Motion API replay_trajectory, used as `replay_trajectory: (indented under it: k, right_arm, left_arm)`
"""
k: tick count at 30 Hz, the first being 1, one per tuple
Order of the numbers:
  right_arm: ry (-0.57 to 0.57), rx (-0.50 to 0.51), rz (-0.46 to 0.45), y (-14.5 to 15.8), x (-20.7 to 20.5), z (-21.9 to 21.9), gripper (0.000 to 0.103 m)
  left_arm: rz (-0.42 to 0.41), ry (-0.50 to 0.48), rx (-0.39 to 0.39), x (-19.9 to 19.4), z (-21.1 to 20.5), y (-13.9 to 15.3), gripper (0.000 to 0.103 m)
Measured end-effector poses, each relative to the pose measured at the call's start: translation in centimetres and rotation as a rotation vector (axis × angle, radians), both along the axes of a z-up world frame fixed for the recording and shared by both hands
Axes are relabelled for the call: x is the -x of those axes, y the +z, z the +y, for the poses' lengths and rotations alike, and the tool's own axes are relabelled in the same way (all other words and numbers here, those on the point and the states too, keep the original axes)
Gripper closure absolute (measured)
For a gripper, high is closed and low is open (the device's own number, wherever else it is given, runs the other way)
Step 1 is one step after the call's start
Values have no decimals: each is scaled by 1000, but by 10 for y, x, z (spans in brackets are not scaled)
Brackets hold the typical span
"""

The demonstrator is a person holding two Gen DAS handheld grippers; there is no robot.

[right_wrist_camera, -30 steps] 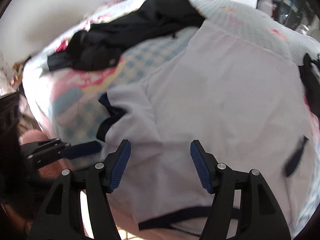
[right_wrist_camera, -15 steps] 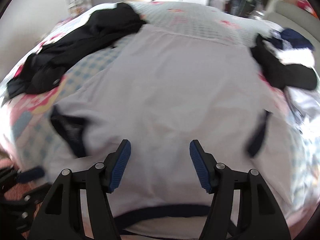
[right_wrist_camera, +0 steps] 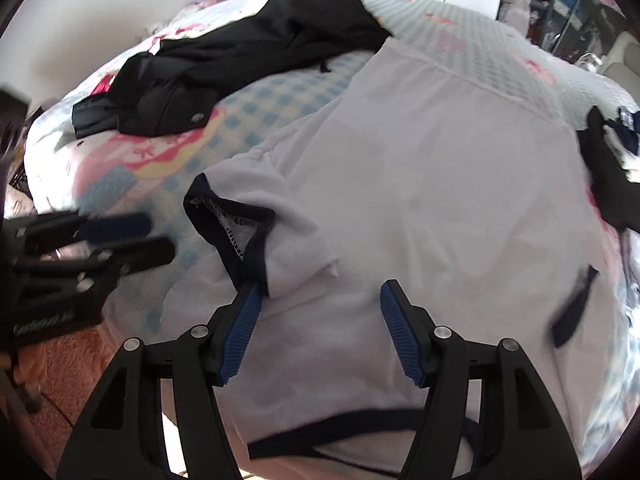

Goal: Fold clothes

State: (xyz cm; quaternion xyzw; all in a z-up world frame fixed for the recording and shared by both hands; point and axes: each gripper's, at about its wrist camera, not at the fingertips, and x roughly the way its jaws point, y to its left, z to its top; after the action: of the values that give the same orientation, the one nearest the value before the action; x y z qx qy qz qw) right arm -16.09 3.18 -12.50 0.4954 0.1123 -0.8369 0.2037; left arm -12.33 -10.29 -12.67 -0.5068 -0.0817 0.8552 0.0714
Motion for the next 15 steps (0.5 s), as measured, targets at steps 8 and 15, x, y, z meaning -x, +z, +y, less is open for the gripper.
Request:
replay_trajectory:
  k: [8,15]
  right_arm:
    - [-177,55,38,1,22,28,40]
    - [-316,60,21,1,25,65,40]
  left_arm:
    - [68,-67,-63,61,1,11,61]
    - [186,-14,-156,74,1,25,61]
